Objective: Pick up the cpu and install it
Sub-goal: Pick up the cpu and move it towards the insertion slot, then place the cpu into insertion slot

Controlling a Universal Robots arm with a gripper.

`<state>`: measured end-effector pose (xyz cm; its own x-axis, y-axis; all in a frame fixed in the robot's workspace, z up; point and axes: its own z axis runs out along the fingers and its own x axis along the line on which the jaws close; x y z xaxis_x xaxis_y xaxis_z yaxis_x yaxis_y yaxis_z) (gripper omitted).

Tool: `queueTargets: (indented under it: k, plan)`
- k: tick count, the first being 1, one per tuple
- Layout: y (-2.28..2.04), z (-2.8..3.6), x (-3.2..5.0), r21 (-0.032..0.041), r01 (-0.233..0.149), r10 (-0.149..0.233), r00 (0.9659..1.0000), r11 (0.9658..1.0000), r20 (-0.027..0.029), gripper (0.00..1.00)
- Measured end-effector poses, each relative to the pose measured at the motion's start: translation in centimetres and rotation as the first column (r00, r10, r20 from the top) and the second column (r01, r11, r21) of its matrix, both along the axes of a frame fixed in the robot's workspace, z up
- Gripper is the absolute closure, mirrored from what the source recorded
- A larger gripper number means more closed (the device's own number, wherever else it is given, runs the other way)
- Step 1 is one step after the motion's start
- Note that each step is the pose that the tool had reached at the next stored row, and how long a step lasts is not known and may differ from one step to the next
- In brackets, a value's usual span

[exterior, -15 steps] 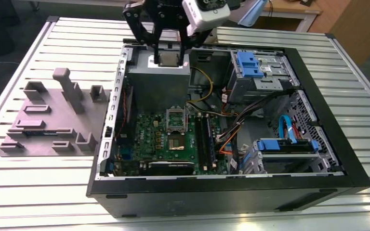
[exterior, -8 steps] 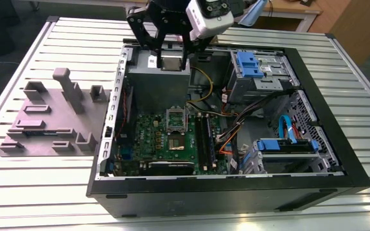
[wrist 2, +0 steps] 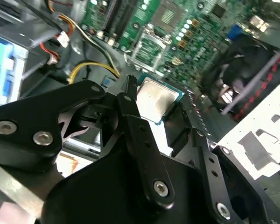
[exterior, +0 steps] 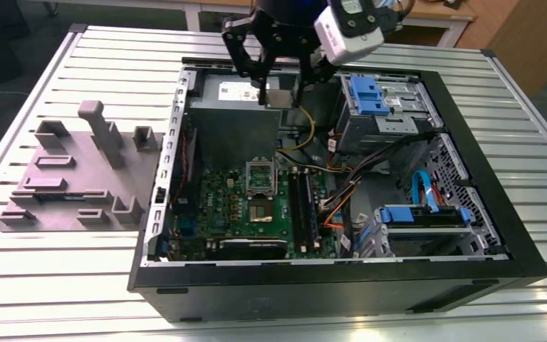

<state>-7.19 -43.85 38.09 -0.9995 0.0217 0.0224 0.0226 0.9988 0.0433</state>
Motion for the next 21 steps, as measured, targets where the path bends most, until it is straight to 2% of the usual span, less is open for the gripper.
queueTargets:
  k: [1, 4, 21]
  plan:
    - [0.0, -0.06, 0.37, 0.0, 0.0, 0.0, 1.0, 1.0, 0.0, 0.53]
    - [0.0, -0.1, 0.6, 0.0, 0.0, 0.0, 1.0, 1.0, 0.0, 0.53]
    - [-0.3, -0.26, 0.62, -0.0001, 0.0, 0.0, 1.0, 1.0, -0.0001, 0.53]
